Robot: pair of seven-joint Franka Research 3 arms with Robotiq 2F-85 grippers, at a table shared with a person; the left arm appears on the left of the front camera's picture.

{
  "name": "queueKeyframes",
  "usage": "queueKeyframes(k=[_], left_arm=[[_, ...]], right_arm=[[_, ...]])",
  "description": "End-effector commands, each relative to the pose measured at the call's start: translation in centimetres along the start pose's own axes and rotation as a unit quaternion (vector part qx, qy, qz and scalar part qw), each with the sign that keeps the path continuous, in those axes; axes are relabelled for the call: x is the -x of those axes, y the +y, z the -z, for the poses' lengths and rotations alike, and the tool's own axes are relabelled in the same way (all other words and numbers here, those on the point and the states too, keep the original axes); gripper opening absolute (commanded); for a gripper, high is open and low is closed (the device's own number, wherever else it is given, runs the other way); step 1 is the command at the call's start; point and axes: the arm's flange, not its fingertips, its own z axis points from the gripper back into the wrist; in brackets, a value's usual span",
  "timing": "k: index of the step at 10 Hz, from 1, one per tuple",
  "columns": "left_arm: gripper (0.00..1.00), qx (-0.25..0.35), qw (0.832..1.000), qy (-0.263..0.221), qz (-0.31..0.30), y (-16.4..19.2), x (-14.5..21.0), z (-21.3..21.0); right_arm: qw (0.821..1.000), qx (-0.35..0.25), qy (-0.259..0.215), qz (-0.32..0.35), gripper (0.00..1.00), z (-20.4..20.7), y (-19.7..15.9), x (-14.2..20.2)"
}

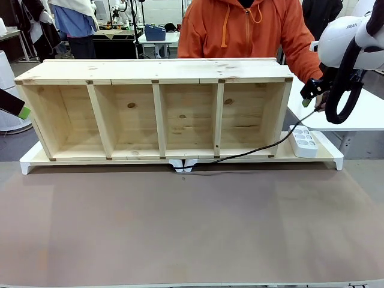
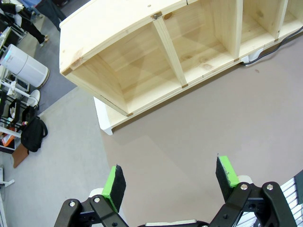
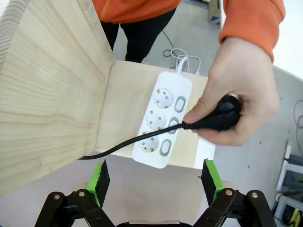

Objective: Perform cable management.
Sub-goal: Release the Power Cable when the human grasps it.

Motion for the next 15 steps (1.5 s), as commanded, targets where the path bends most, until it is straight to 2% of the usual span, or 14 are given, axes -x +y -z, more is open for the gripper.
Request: queueKeyframes(k=[1, 15], left_arm=[[1.00, -0.001, 1.000, -0.001, -0.002, -0.01, -0.12, 0.10], [1.00, -0.001, 1.000, -0.001, -0.002, -0.01, -0.12, 0.10]], right_arm=[[1.000, -0.004, 0.000, 0.005, 1.00, 0.05, -0.13, 0.05], [1.000, -0.004, 0.000, 0.005, 1.00, 0.05, -0.13, 0.05]])
